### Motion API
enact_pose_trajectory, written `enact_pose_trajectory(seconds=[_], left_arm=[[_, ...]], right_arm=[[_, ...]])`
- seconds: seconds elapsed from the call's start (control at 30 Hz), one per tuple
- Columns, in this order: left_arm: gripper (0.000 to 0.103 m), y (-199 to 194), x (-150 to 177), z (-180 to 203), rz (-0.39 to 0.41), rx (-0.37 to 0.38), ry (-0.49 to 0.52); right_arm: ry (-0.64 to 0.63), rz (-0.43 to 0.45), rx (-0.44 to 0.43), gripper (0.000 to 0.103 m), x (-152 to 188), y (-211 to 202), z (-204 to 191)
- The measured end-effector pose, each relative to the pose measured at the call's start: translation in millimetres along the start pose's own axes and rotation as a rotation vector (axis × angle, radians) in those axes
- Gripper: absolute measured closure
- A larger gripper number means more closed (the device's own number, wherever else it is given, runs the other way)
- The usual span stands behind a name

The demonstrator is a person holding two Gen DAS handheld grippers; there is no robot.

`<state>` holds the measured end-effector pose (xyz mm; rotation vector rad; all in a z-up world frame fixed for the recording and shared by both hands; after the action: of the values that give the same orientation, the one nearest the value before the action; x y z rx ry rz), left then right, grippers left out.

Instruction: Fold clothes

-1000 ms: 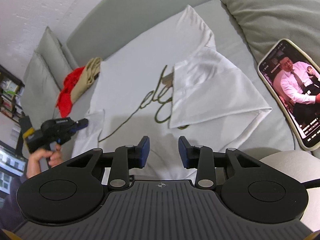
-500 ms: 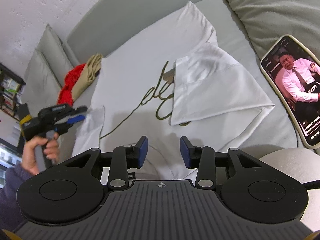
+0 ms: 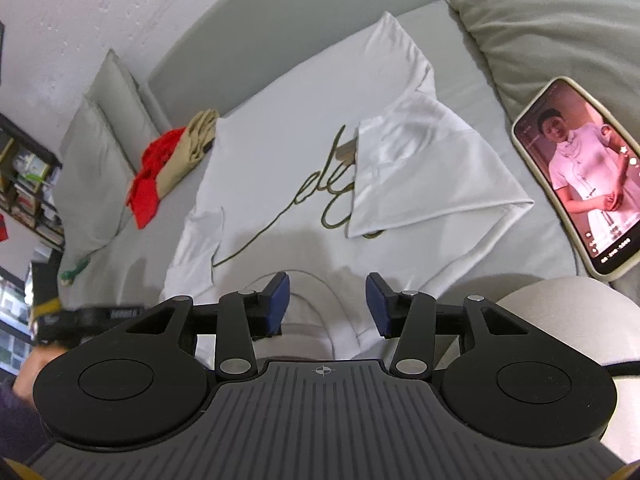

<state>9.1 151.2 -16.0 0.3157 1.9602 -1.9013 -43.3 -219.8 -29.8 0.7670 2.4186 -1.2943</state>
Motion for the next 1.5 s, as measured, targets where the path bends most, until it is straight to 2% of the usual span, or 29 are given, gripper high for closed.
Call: enact_pose_trajectory(seconds=[0.03,0.07,0.13,0.27,0.3,0.33,0.43,0.47,0.53,0.6,0.63,0.8,0.87,0.9,0.93,1.0,1.03,1.17,1.27,1.33,1.43,1.5], left_arm=[[0.067,-5.2,2.8,3.8,0.033,0.031,-0.003],[0.061,-10.3,5.4,8.0,0.067,0.062,-0.006],[0.058,-17.8,8.9,19.8,0.132,0.106,0.003],[0.052,-2.6,1.8,54.9,0.209,0.072,0.060],[0.052,4.8,-1.2,61.2,0.212,0.060,0.064],[0.052,12.2,-4.2,67.5,0.214,0.047,0.068],[0.050,29.1,-11.5,85.2,0.263,-0.020,0.120],[0.046,34.7,-14.8,88.3,0.270,-0.049,0.142],[0.044,40.3,-15.5,89.8,0.231,-0.060,0.139],[0.043,41.6,-14.7,90.5,0.177,-0.046,0.125],[0.042,39.2,-10.8,92.3,0.143,-0.024,0.129],[0.041,15.1,21.2,97.1,0.120,-0.013,0.196],[0.041,2.7,31.0,92.2,0.089,0.043,0.151],[0.039,-4.6,35.9,86.4,0.078,0.104,0.116],[0.037,-8.5,38.1,80.8,0.096,0.131,0.069],[0.039,-15.6,41.8,69.8,0.136,0.177,-0.026],[0.039,-15.0,41.2,69.9,0.155,0.186,-0.044],[0.040,-3.9,32.0,80.8,0.184,0.092,-0.038],[0.039,9.9,31.5,90.2,0.117,0.059,-0.002],[0.038,9.5,35.1,93.9,0.124,0.046,0.017],[0.038,7.1,41.5,99.9,0.098,0.060,0.055],[0.038,5.7,48.8,106.2,0.080,0.065,0.100]], right_arm=[[0.000,0.007,0.001,0.054,-0.7,-1.7,0.5],[0.001,0.014,0.006,0.053,-2.5,-2.5,1.2],[0.009,0.026,0.020,0.052,-9.5,-0.4,3.4],[-0.015,0.069,0.094,0.055,-31.1,14.3,3.6],[-0.038,0.081,0.130,0.059,-37.2,20.7,2.4],[-0.084,0.084,0.197,0.069,-43.0,31.8,0.3],[-0.198,0.081,0.379,0.071,-58.7,66.1,-4.8],[-0.218,0.068,0.416,0.069,-62.6,77.6,-4.4],[-0.235,0.023,0.466,0.057,-68.1,97.9,-0.4],[-0.248,-0.013,0.507,0.055,-68.1,108.5,1.9],[-0.259,-0.019,0.515,0.054,-64.8,106.8,-1.0],[-0.297,-0.081,0.518,0.054,-32.8,79.4,-11.3],[-0.298,-0.118,0.495,0.052,-16.1,63.0,-15.7],[-0.299,-0.124,0.471,0.052,-8.2,53.4,-18.1],[-0.309,-0.112,0.446,0.052,-0.4,42.8,-22.9],[-0.344,-0.072,0.418,0.052,8.6,28.4,-33.1],[-0.356,-0.059,0.401,0.052,9.1,27.3,-37.6],[-0.359,-0.026,0.358,0.052,7.9,36.1,-52.7],[-0.358,-0.007,0.379,0.049,7.0,52.4,-55.6],[-0.350,-0.027,0.387,0.046,9.6,58.3,-54.4],[-0.343,-0.108,0.369,0.041,19.0,66.5,-51.2],[-0.399,-0.124,0.381,0.039,26.0,66.7,-55.6]])
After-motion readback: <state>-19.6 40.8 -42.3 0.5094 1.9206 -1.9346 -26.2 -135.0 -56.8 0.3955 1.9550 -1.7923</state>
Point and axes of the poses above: each gripper's, at about its wrist camera, not at the fingertips, and y roughly the way its jaws point, z to its right, x to its underside, the point moved 2 cm from there along y, roughly the way its jaws point, and after that the axes turned 1 degree about -y, right-handed, at the moved point
